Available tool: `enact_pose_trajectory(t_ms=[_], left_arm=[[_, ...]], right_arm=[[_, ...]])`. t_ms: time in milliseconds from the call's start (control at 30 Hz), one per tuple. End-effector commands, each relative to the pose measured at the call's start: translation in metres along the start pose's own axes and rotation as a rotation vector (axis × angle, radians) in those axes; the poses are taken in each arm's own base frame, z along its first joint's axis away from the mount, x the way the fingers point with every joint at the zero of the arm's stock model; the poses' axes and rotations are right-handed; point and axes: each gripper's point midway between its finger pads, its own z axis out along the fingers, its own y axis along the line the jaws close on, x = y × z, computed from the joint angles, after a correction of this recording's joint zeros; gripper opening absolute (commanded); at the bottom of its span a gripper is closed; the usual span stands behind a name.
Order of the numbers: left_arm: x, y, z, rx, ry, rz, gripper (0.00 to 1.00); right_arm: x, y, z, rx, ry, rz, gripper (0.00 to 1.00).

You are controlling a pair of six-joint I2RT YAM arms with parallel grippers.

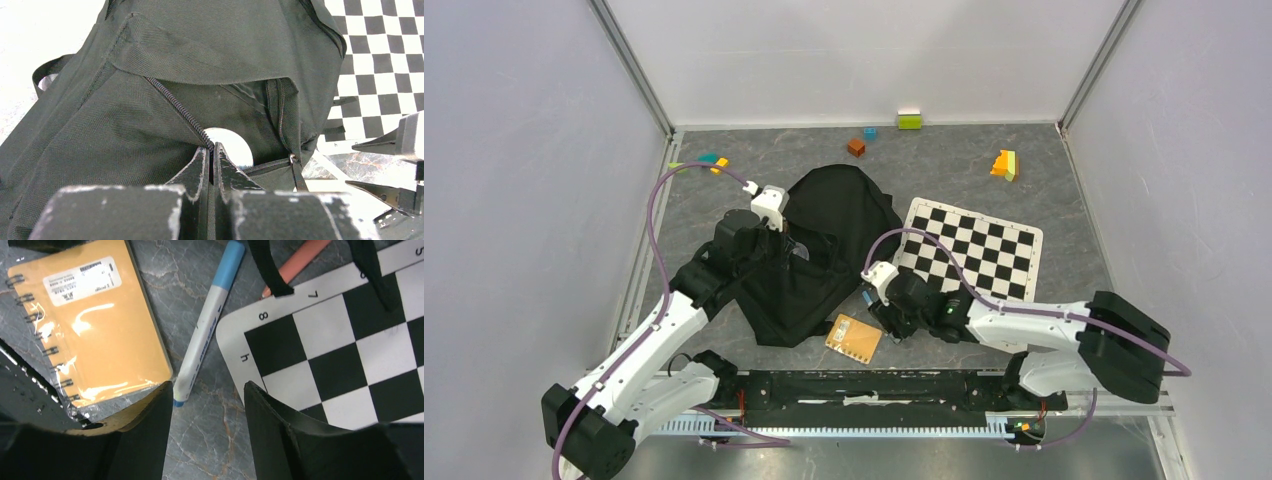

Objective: Pack the student bag
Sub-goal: Pick up the stationery from the center of the board.

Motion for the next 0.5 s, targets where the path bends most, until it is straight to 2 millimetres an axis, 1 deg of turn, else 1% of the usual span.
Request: enact_pose_trajectory(t_ms=[0,167,400,467], left_arm=[[-0.023,-0.003,-0.004,0.011,-0.086,0.034,0.02],[-0.024,-0.002,-0.005,0.008,-0.089,0.035,0.02],[-0.024,-0.003,-0.005,0.011,-0.090,0.035,0.02],[-0.024,-0.003,-0.005,0.011,-0.089,0.035,0.02]], right_arm=[[-0.046,0.005,0.006,0.009,-0.116,-0.016,0.58],[-0.048,0.005,0.018,0.030,-0.103,-0.006,0.49],[-0.038,0.009,0.031,0.030,-0.060,-0.003,0.43],[-0.034,0.010,0.033,0.037,-0.045,-0.007,0.37]])
